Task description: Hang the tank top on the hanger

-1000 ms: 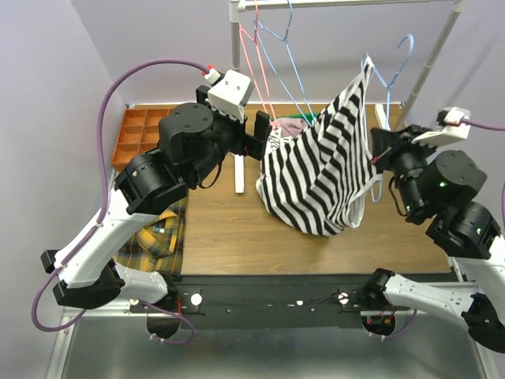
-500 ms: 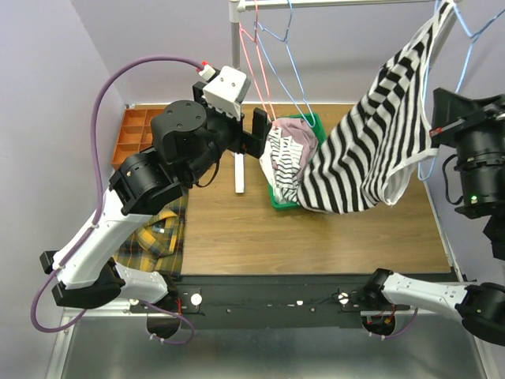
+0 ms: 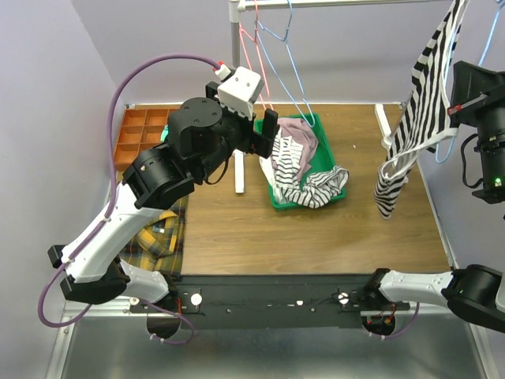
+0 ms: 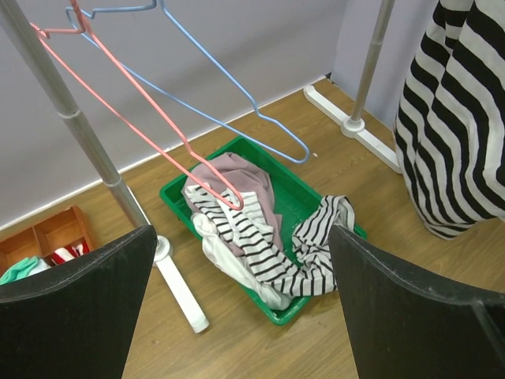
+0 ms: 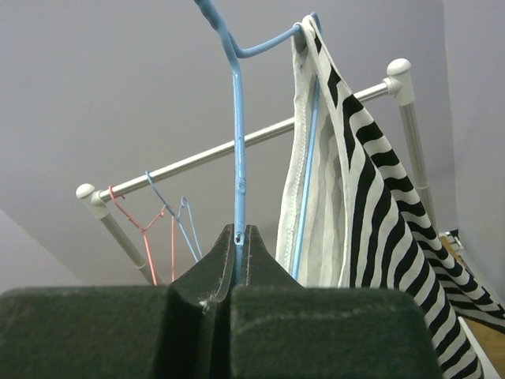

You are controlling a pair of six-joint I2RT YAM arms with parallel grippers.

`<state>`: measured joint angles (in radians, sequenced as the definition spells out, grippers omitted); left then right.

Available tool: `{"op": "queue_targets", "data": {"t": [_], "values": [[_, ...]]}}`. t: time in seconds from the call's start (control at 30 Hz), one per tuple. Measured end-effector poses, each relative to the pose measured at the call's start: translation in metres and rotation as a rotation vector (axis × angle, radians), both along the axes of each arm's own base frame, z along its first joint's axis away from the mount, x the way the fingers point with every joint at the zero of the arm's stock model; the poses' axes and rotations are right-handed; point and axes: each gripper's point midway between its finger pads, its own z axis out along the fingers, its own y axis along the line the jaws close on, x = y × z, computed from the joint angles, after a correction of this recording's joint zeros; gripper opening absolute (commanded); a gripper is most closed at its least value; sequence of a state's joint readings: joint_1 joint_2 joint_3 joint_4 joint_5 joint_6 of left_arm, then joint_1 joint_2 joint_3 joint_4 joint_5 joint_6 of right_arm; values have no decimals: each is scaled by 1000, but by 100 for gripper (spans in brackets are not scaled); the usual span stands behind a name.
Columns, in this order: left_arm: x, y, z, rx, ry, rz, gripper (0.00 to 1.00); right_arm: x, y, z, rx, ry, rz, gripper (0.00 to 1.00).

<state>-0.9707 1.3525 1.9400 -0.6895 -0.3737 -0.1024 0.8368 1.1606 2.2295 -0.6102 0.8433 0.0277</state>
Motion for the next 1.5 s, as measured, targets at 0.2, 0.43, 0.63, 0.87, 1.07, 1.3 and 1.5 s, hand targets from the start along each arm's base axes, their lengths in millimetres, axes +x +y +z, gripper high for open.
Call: {"op": "queue_targets", "data": {"t": [0.2,0.43,0.63,0.87,1.07,1.3,1.5], "values": [[-1,-2,-2,-7,10,-11,99,11,15,-27,-72,67,18,1],[-11,-9,-34,17,80,-66,99,47,63,-157,-255,312,53,1],[-21,-15,-66,39,148,-120,99,63,84,-236,-338,446,59,1],[-29,-18,-91,64,199,-155,99,99,58,-236,-218,436,14,1],[-36,-14,-88,44,200,-173,99,140,8,-261,-151,503,-49,1],[-40,-11,-88,38,202,-184,99,174,-75,-241,-59,490,-70,1],[-41,-11,-90,46,208,-183,99,189,-84,-220,-43,441,30,1]]}}
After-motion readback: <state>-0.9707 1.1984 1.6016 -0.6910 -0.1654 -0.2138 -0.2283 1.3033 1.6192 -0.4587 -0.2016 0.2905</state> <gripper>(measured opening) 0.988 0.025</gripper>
